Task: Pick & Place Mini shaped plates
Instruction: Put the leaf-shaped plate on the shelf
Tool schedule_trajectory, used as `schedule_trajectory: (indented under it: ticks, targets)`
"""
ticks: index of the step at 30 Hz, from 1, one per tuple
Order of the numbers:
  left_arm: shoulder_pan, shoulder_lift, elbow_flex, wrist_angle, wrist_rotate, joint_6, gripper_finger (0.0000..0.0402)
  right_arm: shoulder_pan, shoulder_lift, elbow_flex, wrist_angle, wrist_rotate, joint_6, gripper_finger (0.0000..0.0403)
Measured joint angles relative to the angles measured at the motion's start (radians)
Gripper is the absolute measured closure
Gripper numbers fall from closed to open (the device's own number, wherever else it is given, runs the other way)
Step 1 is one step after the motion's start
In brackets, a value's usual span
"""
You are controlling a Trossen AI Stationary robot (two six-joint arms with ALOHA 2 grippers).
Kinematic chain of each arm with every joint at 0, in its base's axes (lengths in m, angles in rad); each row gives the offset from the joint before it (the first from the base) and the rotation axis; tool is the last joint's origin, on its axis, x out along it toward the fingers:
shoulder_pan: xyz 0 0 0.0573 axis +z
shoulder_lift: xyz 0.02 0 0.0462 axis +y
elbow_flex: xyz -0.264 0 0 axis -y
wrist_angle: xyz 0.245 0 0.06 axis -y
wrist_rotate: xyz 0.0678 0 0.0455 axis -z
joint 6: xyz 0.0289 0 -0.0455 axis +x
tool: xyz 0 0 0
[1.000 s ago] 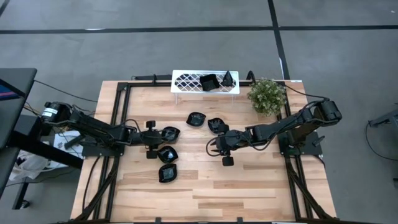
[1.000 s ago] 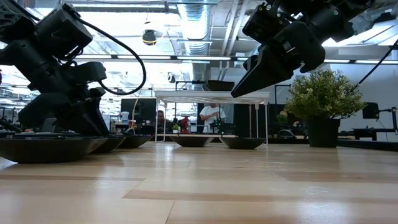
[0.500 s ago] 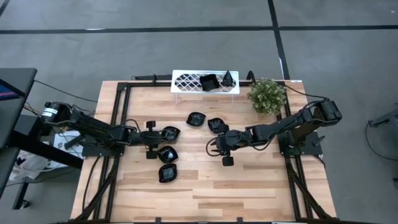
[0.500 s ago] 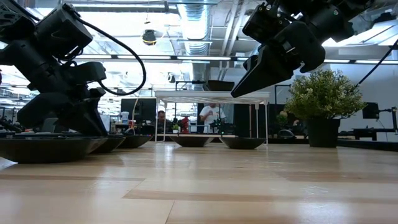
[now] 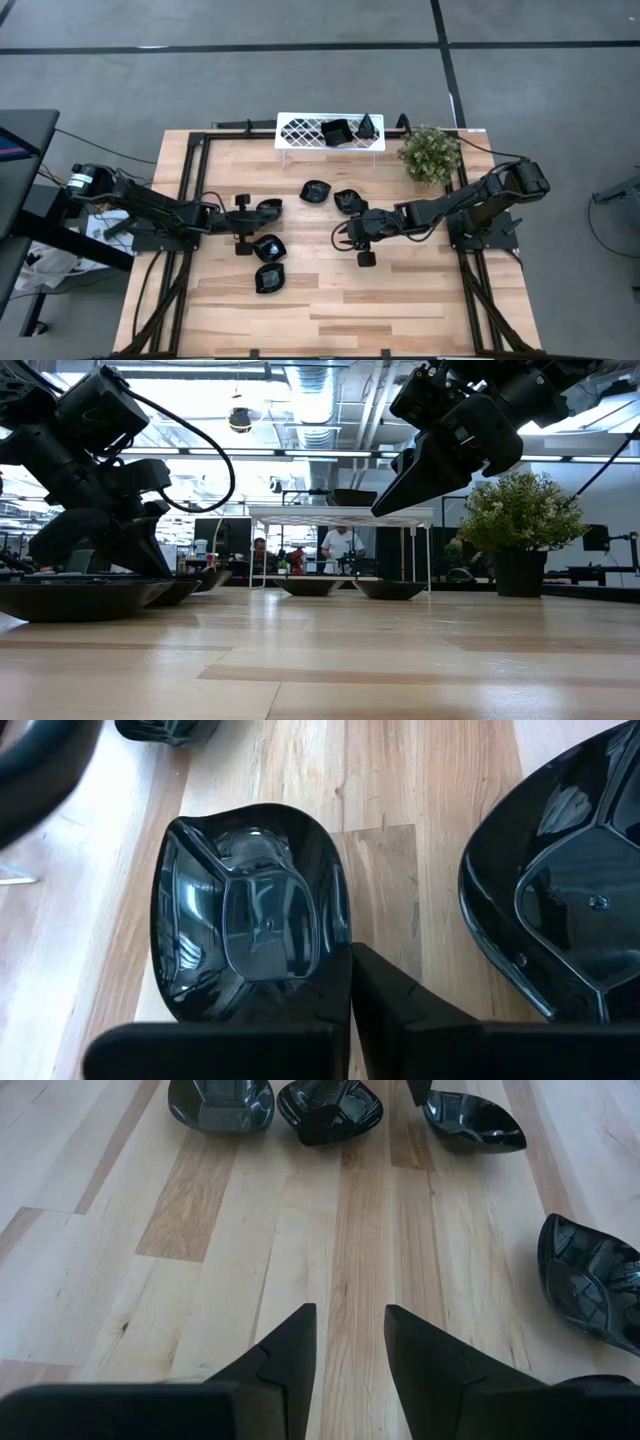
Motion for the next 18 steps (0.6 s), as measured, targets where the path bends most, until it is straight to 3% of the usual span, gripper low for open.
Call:
schedule_trajectory:
  ticks: [18]
  targets:
    - [0.0, 0.0, 0.089, 0.003, -0.028, 0.058, 0.0395, 0.0, 0.0, 0.0, 0.0, 0.0, 0.0, 0.0288]
